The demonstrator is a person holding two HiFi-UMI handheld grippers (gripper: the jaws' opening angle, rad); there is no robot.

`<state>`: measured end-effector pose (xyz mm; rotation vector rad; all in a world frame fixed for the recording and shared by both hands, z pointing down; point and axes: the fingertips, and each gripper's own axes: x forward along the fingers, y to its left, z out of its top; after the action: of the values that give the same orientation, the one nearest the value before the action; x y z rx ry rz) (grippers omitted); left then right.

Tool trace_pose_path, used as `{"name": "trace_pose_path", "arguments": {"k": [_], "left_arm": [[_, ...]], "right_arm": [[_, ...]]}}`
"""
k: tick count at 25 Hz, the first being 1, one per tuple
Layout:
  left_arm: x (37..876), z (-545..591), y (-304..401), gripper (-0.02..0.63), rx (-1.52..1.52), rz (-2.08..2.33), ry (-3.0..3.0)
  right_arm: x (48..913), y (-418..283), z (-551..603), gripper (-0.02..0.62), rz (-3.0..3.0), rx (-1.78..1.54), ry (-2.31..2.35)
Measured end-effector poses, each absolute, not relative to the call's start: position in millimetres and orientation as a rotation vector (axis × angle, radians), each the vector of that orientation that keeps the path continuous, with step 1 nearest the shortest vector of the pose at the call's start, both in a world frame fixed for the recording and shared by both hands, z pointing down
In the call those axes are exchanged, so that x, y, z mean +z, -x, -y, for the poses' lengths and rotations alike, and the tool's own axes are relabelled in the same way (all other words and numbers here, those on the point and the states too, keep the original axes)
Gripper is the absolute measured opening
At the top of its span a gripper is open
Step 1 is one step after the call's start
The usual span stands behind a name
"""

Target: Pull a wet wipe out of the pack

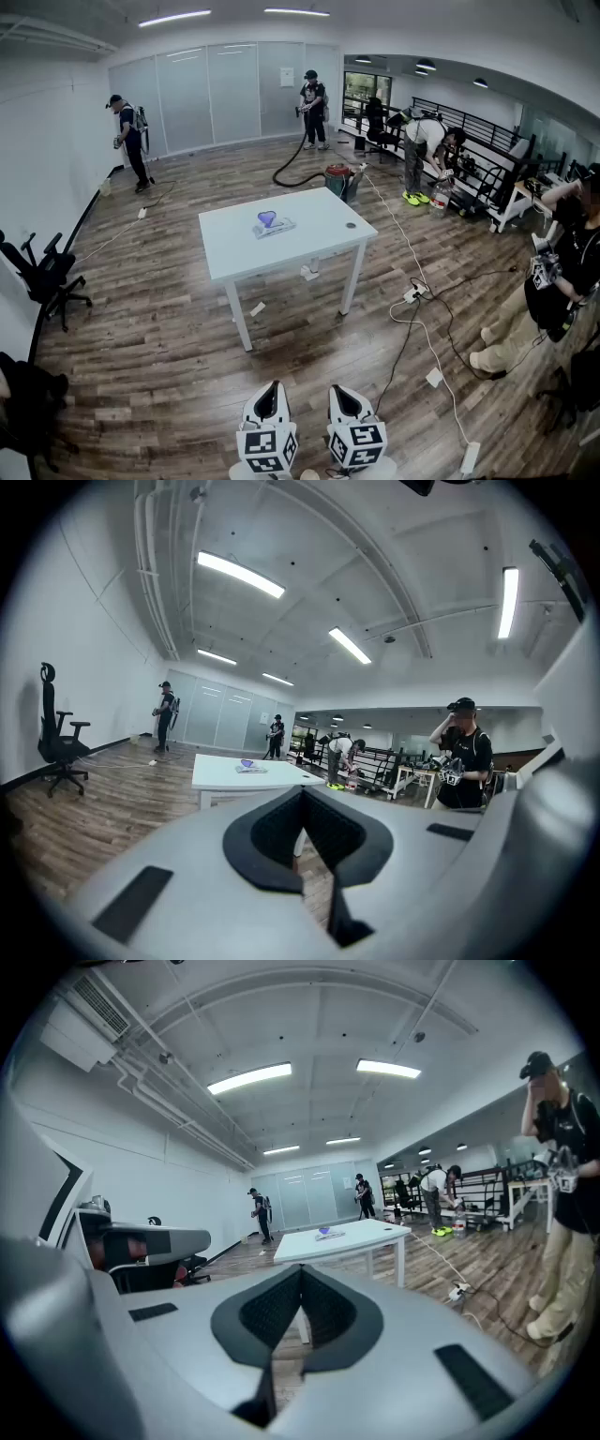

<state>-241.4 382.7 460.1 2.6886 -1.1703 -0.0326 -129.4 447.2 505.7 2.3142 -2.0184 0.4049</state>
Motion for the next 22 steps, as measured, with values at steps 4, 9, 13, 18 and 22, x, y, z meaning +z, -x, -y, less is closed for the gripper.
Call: {"name": "trace_pose_path", "arguments": {"k": [4, 9, 13, 18, 22], "left_arm": [[477, -389, 235, -0.003, 0.017, 1.173, -2.679], [474, -382, 221, -0.003, 0.024, 1.179, -2.687], [467, -371, 212, -0.003, 0.003, 1.193, -2.691], [473, -365, 199, -0.003, 0.016, 1.178, -2.693], [475, -359, 186, -0.003, 0.03, 1.151, -2.702]], "right_arm": [[517, 122, -449, 0.009, 2.027, 0.446, -2.306], [517, 112, -441, 0.009, 2.04, 0.447, -2.296], [515, 99, -432, 0.009, 2.031, 0.436, -2.298], [519, 85, -427, 0.009, 2.012, 0.442, -2.312], [519, 77, -419, 0.009, 2.003, 0.445, -2.318]]}}
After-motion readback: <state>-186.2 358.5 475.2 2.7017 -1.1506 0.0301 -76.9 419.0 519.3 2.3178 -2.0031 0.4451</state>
